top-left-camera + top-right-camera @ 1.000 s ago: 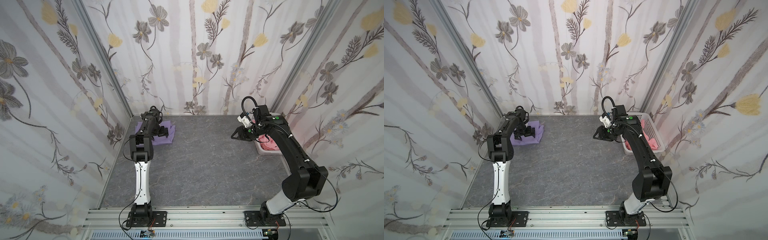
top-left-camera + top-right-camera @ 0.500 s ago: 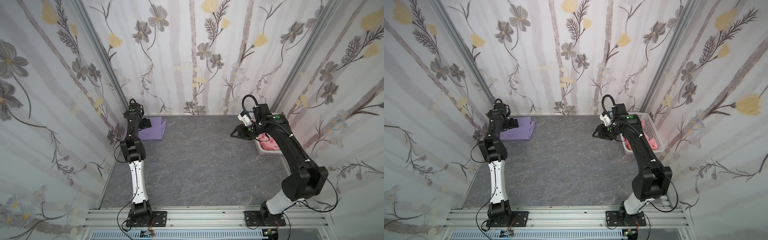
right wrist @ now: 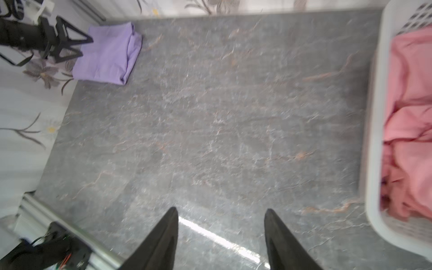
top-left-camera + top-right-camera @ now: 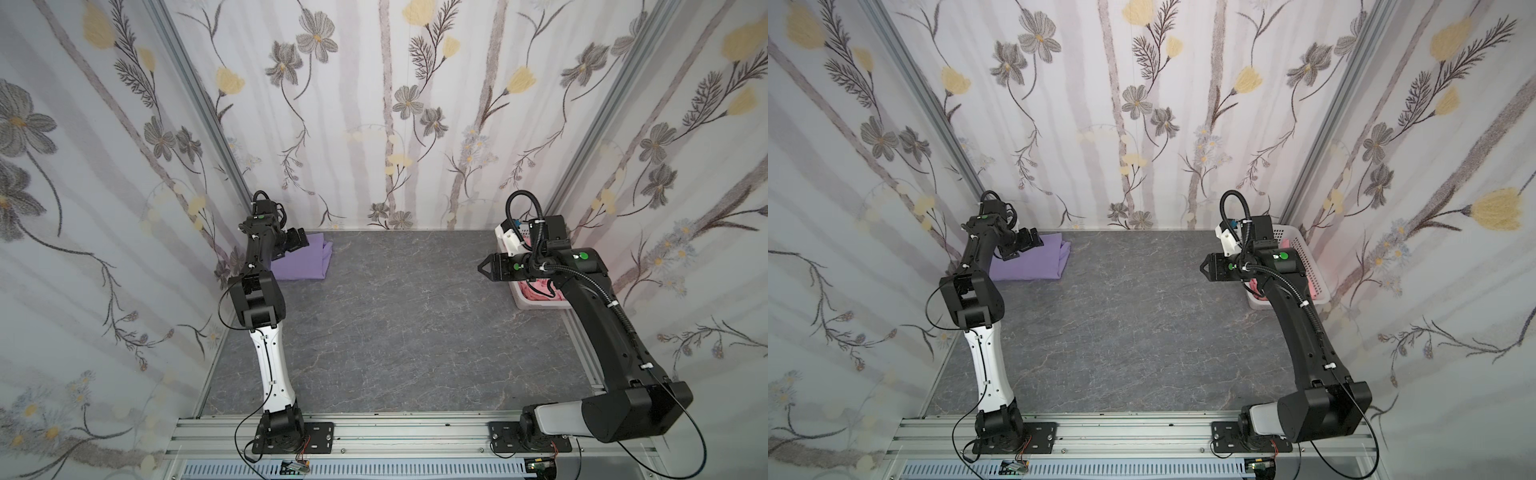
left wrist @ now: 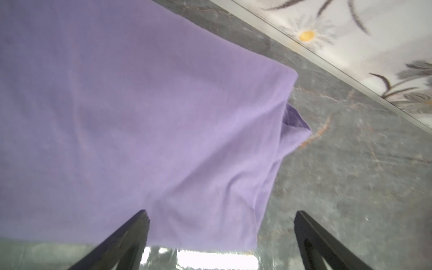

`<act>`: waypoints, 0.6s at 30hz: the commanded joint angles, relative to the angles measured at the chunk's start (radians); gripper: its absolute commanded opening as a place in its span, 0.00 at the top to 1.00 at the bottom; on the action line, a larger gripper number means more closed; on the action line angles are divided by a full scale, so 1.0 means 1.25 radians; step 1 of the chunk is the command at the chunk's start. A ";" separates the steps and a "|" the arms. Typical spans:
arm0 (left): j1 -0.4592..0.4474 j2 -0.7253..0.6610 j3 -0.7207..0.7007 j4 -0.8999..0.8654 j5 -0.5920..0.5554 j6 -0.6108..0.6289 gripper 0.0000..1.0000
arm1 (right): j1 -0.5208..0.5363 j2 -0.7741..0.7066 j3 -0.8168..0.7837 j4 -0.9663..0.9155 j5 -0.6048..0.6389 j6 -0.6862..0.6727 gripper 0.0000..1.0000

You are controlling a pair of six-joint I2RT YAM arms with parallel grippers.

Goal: Fold and stack t-shirts
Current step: Reset both arms

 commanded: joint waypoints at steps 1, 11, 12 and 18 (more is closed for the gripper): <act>0.001 -0.177 -0.176 0.128 0.055 0.024 0.00 | -0.023 -0.040 -0.058 0.152 0.043 -0.037 0.41; -0.002 -0.655 -1.100 0.860 0.016 -0.048 0.00 | -0.099 -0.301 -0.634 0.667 0.200 -0.031 0.15; -0.009 -0.677 -1.154 0.923 -0.004 -0.055 0.00 | -0.102 -0.302 -0.661 0.693 0.210 -0.032 0.00; -0.059 -0.708 -1.252 0.947 -0.139 -0.009 0.00 | -0.105 -0.209 -0.723 0.808 0.217 0.007 0.00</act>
